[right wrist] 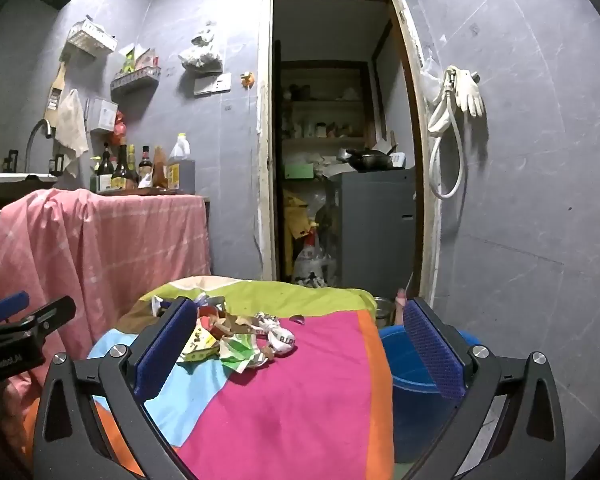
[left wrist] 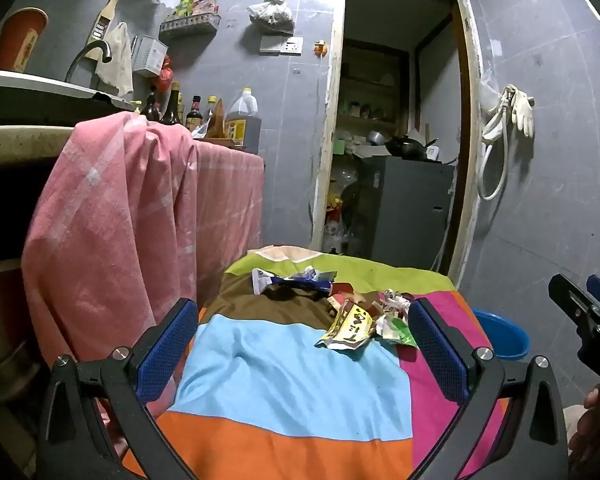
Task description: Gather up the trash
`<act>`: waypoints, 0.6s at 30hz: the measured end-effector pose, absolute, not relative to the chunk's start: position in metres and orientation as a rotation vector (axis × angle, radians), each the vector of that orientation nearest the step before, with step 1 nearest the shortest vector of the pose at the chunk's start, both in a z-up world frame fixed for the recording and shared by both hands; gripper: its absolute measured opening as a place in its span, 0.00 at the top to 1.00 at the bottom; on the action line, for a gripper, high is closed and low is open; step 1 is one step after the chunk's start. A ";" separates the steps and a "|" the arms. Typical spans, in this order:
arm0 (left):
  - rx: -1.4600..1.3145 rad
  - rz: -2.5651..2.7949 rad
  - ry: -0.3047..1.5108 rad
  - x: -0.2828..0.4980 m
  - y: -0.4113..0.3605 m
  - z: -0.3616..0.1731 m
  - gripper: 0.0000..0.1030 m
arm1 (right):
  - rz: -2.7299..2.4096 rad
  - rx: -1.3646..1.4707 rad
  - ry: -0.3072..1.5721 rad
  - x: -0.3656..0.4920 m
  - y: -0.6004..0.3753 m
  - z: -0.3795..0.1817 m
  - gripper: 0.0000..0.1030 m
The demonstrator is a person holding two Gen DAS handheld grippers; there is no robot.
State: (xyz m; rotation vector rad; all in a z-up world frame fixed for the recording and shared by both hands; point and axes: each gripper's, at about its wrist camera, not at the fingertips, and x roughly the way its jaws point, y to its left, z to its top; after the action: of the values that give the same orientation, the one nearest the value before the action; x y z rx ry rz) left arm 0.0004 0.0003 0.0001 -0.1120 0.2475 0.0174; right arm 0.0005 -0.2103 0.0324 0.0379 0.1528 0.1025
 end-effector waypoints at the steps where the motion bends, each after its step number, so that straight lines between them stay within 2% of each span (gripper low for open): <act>1: -0.112 0.019 0.248 0.001 0.000 0.000 0.01 | 0.102 0.036 0.152 0.001 -0.210 0.033 0.00; 18: -0.115 0.014 0.252 0.004 0.006 -0.006 0.01 | 0.106 0.032 0.158 0.001 -0.207 0.030 0.00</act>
State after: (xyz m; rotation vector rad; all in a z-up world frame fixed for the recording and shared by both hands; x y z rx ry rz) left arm 0.0035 0.0057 -0.0060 -0.1145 0.2516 0.0137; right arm 0.0007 -0.2065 0.0298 0.0321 0.1576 0.1063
